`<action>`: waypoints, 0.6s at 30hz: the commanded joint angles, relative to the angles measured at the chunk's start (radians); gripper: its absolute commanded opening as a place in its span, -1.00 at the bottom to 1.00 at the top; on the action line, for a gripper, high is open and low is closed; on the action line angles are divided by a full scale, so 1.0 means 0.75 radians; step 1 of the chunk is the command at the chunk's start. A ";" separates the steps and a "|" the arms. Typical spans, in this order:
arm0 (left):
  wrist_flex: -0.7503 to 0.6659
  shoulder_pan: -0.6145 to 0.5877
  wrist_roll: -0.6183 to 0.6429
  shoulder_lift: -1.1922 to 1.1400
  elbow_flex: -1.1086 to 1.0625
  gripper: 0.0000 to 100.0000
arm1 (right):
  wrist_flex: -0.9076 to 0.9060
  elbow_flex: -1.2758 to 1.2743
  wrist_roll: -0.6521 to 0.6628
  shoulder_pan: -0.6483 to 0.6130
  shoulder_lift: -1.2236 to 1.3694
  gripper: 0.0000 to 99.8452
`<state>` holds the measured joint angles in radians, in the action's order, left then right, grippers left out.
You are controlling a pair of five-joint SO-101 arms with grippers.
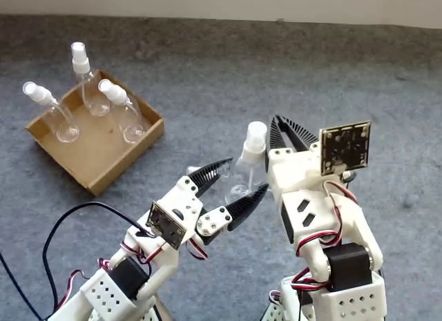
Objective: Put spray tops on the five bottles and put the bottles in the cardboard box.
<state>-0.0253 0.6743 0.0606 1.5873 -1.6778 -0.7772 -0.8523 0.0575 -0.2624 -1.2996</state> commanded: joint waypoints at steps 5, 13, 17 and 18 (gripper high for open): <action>-0.027 0.011 0.006 0.021 -0.036 -0.73 | -0.103 0.101 0.098 -0.009 -0.021 -0.99; -0.037 -0.159 0.006 0.024 -0.034 -0.73 | -0.187 0.060 0.100 -0.011 -0.116 -0.99; -0.037 -0.197 0.006 0.024 -0.028 -0.73 | -0.185 -0.038 0.100 -0.011 -0.234 -0.99; -0.039 -0.206 0.006 0.024 -0.026 -0.73 | -0.185 -0.075 0.100 -0.011 -0.267 -0.99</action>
<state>-0.0253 0.5577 0.0606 1.5873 -1.6778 -0.9122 -0.8800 0.1189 -0.2654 -1.4438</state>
